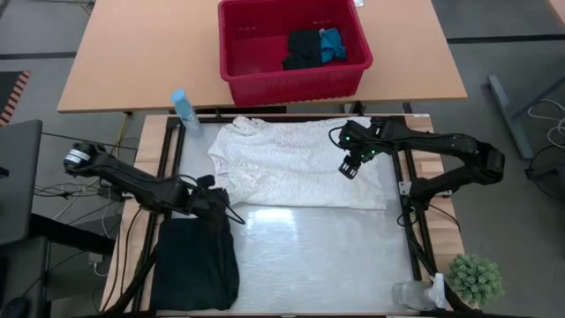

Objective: Fold Laundry from Bin
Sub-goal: Fold the white dress from the red bin

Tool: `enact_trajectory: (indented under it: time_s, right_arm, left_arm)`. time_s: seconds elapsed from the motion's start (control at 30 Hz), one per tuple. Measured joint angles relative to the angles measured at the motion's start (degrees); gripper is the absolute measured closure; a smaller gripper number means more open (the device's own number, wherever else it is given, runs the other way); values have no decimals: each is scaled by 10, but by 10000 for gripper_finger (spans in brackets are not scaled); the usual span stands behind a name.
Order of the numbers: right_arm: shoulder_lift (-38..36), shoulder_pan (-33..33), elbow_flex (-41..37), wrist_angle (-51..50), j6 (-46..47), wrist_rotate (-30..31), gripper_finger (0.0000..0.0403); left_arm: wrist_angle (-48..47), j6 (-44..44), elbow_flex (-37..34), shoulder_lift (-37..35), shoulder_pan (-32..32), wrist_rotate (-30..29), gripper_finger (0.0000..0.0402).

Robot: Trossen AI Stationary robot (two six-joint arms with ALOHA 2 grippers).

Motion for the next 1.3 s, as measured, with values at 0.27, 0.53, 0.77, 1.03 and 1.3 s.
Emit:
enact_trajectory:
  time_s: [0.27, 0.53, 0.77, 1.03, 1.3]
  right_arm:
    - [0, 0, 0, 2, 3, 0, 227]
    - [0, 0, 0, 2, 4, -1, 227]
    - [0, 0, 0, 2, 9, -1, 227]
    - [0, 2, 0, 10, 9, -17, 228]
    - [0, 38, 0, 67, 9, -49, 246]
  left_arm:
    - [3, 22, 0, 67, 0, -6, 269]
    - [3, 9, 0, 125, 0, -5, 277]
    - [-6, 4, 12, 128, 2, -8, 364]
    - [-26, -18, 12, 128, 11, 5, 401]
    - [-99, -13, 56, 124, 16, 7, 401]
